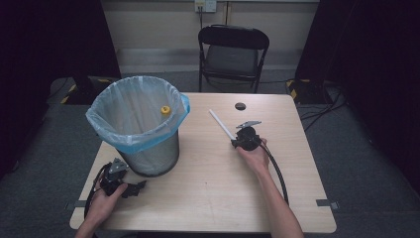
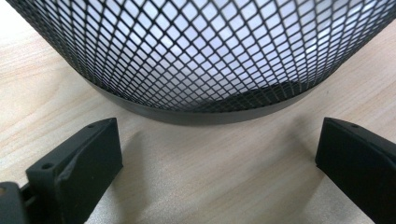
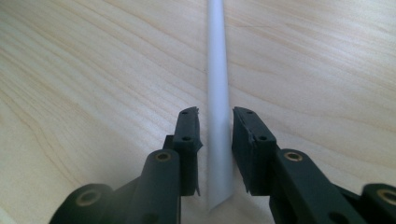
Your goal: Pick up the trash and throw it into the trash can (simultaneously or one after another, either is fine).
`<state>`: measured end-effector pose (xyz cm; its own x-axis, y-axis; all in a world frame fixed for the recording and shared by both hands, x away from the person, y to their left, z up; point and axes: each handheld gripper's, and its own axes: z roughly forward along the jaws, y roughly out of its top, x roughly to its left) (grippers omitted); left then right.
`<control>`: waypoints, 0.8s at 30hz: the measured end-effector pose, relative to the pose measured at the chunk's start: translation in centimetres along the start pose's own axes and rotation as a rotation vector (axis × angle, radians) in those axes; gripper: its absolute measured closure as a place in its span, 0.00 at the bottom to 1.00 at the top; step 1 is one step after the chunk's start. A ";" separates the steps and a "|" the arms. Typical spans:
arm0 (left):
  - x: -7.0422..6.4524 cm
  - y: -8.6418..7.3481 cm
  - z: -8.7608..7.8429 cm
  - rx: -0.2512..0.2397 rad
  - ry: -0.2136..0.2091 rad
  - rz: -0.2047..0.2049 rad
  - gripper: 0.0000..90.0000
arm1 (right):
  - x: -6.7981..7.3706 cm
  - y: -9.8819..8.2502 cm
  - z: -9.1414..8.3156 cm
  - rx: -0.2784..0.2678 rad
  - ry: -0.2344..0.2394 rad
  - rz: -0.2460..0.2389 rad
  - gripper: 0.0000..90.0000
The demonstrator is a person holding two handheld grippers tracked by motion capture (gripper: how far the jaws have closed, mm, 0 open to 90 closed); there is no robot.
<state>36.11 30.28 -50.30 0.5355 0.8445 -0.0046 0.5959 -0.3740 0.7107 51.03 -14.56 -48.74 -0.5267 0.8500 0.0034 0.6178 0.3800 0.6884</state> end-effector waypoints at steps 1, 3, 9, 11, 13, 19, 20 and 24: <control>0.0 0.0 0.0 0.000 0.000 -0.001 0.00 | 0.1 0.0 0.0 -0.001 -0.004 -0.001 0.81; 0.0 0.0 0.0 0.000 0.001 -0.001 0.00 | 0.3 0.0 0.0 -0.004 -0.007 0.009 0.87; 0.0 0.0 0.0 0.000 0.009 0.004 0.00 | 0.3 -0.1 0.0 -0.008 -0.014 0.040 0.89; 0.0 0.0 0.0 0.000 0.009 0.005 0.00 | 0.3 0.0 0.0 -0.005 -0.016 0.035 0.90; 0.0 0.0 0.0 0.000 0.009 0.004 0.00 | 0.3 0.0 0.0 -0.005 -0.014 0.041 0.90; 0.0 0.0 0.0 0.000 0.009 0.004 0.00 | 0.0 -0.3 0.0 -0.030 0.019 0.082 0.90; 0.0 0.0 0.0 0.001 0.009 0.004 0.00 | 0.0 -0.3 0.0 -0.033 0.016 0.082 0.90; 0.0 0.0 0.0 0.001 0.009 0.005 0.00 | 0.1 0.0 -0.3 -0.050 0.016 0.089 0.90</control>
<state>36.08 30.30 -50.26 0.5330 0.8461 0.0050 0.5938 -0.3782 0.7102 50.84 -14.61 -48.47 -0.4805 0.8735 0.0778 0.6332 0.2842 0.7199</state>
